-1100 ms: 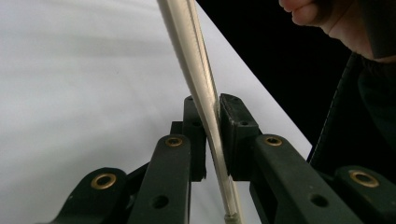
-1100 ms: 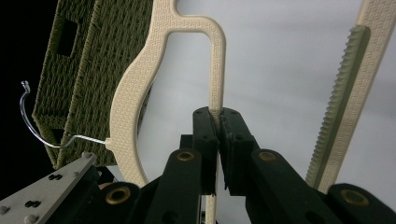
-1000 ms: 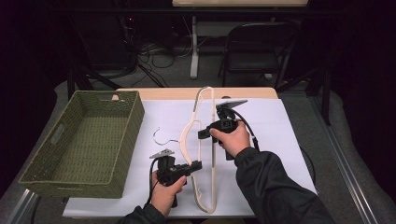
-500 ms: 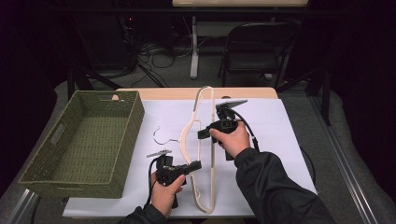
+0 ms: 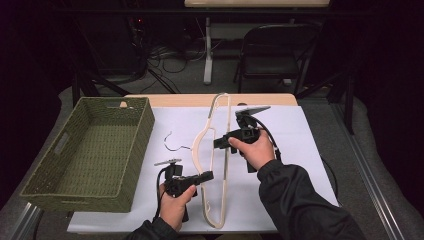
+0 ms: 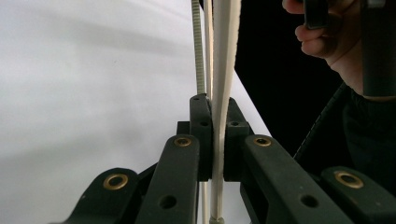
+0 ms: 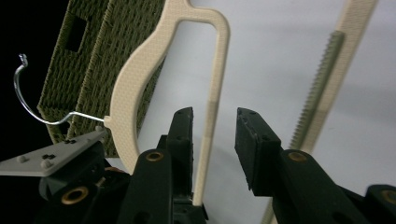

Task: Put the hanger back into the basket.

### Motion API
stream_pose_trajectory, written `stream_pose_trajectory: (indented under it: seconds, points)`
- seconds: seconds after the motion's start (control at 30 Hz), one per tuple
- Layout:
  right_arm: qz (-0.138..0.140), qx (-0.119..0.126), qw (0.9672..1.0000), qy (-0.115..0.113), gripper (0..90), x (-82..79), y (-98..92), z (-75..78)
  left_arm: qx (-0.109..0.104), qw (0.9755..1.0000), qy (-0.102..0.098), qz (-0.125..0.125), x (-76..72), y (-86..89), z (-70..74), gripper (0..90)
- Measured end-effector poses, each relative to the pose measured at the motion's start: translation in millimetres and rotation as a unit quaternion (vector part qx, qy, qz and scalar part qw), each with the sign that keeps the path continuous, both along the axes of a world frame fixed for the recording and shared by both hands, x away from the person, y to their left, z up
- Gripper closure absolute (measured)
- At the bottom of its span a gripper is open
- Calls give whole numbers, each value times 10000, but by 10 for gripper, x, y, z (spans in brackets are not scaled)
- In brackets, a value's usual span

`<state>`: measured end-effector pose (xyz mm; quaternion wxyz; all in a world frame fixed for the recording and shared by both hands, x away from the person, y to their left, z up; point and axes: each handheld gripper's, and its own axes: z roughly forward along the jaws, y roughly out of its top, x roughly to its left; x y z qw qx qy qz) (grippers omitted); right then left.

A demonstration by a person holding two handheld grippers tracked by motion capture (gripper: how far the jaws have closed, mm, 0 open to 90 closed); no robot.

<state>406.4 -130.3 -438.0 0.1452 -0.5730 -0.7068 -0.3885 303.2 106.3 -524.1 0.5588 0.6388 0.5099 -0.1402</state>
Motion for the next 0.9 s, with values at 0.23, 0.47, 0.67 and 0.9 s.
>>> stream_pose_trajectory:
  seconds: [0.23,0.47,0.67,0.9]
  points:
    - [-75,20,10000,-5,659,-28,-91,0,23,9999,-41,134,-29,136,129,871]
    - [-64,-98,9999,-64,640,-88,-213,-15,231,9996,-91,122,-110,350,336,871]
    - [-168,-162,9996,-127,626,-105,-320,-51,587,9982,21,-86,-77,516,520,871]
    - [-74,-378,9992,-111,622,-152,-386,-81,1119,9934,179,-203,24,671,645,871]
